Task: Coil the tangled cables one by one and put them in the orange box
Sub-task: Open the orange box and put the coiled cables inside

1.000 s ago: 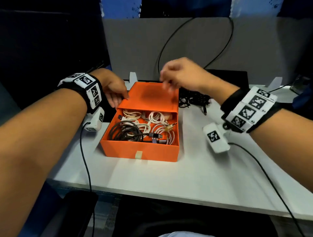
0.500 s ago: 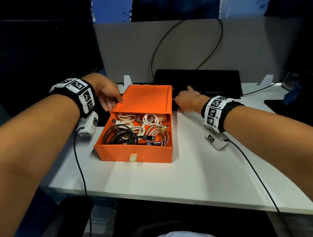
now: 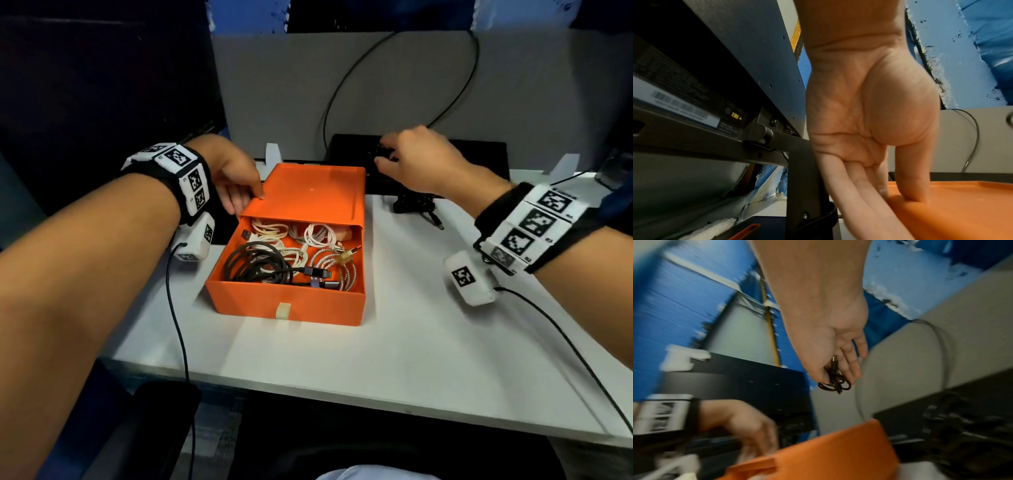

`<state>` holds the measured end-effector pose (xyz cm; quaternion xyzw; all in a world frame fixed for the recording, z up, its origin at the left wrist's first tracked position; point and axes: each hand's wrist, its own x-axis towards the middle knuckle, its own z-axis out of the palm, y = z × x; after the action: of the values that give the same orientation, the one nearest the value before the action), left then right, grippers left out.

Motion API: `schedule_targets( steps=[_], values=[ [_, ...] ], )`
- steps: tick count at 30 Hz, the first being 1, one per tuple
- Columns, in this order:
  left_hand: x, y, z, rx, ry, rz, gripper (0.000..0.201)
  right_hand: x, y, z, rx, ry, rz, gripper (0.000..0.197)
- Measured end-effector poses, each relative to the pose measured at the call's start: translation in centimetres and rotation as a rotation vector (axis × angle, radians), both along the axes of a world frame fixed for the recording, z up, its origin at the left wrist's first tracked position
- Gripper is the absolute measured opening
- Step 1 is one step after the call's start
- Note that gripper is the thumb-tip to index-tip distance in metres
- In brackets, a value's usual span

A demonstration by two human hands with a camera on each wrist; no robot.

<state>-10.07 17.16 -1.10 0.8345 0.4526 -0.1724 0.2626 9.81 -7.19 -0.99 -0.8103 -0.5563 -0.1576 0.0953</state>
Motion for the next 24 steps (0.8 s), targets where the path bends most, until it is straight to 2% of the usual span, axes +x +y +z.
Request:
schedule_targets(
  steps=[2, 4, 8, 11, 13, 19, 22, 24],
  values=[
    [-0.1, -0.1, 0.0, -0.002, 0.005, -0.002, 0.038, -3.8, -1.0, 1.2, 0.017, 0.058, 0.16, 0.035],
    [0.0, -0.1, 0.0, -0.002, 0.005, 0.001, 0.038, -8.1, -1.6, 1.5, -0.085, 0.039, 0.32, 0.038],
    [0.0, -0.3, -0.2, 0.018, 0.009, 0.015, 0.041, -13.7, -0.5, -0.9, -0.33, -0.269, 0.445, 0.034],
    [0.1, -0.4, -0.4, 0.031, 0.018, 0.021, 0.044, -14.3, 1.5, -2.7, -0.404, -0.491, 0.468, 0.025],
    [0.1, -0.3, -0.5, 0.032, 0.013, 0.022, 0.043, -14.3, 2.5, -3.1, -0.448, -0.562, 0.452, 0.025],
    [0.0, 0.1, -0.6, 0.022, -0.012, 0.016, 0.04, -15.5, 4.1, -4.6, -0.5, -0.605, 0.383, 0.018],
    [-0.1, 0.0, -0.6, 0.027, -0.022, 0.013, 0.041, -15.8, 4.4, -4.9, -0.476, -0.544, 0.371, 0.02],
    [-0.1, -0.1, -0.5, 0.027, -0.027, 0.01, 0.041, -15.5, 4.0, -4.2, -0.451, -0.435, 0.366, 0.026]
  ],
)
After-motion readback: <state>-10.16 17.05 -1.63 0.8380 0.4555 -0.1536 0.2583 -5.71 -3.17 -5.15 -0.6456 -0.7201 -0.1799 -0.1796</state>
